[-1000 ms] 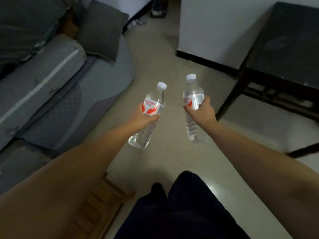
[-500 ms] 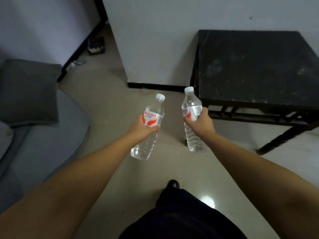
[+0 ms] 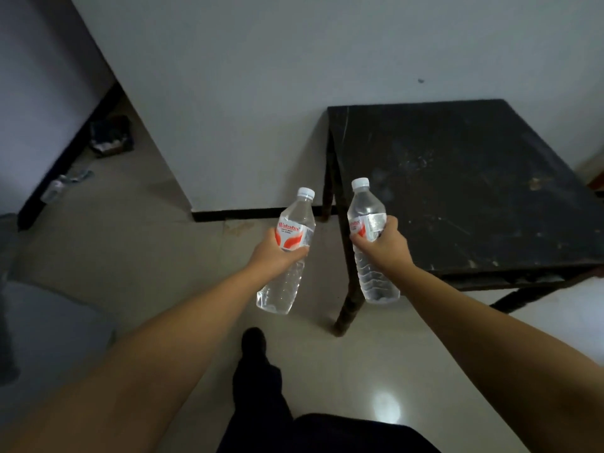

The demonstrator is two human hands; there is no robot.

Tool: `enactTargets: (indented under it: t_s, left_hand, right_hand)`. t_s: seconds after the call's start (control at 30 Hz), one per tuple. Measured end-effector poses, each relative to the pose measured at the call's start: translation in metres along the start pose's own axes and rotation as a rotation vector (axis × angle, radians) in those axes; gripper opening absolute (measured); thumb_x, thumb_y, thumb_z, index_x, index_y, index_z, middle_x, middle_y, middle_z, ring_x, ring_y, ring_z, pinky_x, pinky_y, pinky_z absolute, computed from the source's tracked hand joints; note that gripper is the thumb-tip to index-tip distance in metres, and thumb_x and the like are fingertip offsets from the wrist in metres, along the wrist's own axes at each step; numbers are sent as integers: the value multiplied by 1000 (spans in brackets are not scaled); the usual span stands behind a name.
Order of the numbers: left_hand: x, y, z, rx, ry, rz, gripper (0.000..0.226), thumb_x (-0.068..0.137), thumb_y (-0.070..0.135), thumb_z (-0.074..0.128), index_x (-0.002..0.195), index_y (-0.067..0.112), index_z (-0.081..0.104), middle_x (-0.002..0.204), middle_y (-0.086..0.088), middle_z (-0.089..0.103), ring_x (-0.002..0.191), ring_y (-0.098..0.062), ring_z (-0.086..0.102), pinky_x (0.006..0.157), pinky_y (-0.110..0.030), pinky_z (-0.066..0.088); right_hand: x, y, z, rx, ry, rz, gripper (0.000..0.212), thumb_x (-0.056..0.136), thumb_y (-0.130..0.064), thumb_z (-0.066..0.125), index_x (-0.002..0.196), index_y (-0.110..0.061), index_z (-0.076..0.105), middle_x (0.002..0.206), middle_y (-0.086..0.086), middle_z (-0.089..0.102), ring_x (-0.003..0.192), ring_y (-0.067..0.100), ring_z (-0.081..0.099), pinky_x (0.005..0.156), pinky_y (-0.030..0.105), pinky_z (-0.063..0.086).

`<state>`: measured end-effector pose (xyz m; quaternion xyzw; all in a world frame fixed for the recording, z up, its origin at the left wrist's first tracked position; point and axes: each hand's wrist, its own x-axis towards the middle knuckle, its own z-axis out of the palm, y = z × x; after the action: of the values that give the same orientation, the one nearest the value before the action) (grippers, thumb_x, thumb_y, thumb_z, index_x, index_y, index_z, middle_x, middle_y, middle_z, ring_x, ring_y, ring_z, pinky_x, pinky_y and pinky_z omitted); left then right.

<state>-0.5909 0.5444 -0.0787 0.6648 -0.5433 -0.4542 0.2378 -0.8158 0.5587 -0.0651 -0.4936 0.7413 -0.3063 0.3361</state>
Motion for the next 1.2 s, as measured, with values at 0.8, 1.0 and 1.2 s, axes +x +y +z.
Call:
enactTargets:
  t_s: [0.8, 1.0, 1.2]
  left_hand:
    - [356, 155, -46, 200, -396, 267, 62, 77, 38, 76, 126, 18, 44, 119, -2, 60, 102, -18, 59, 83, -31, 49]
    - [427, 210, 0, 330, -469, 316, 65, 78, 39, 74, 129, 18, 40, 117, -1, 56, 99, -16, 56, 83, -30, 48]
    - [479, 278, 58, 292, -494, 307, 67, 79, 37, 74, 132, 16, 40, 122, -4, 56, 106, -20, 57, 83, -29, 45]
  right_hand:
    - [256, -94, 33, 205, 407, 288, 54, 82, -38, 71, 122, -22, 38, 107, 0, 60, 95, 19, 63, 80, 36, 55]
    - [332, -73, -5, 288, 487, 323, 60, 83, -34, 72, 128, -18, 35, 109, -2, 56, 100, 20, 61, 81, 34, 51]
    - [385, -63, -65, 333, 553, 340, 58, 84, -30, 72, 127, -16, 36, 96, -9, 53, 88, 10, 56, 75, 28, 45]
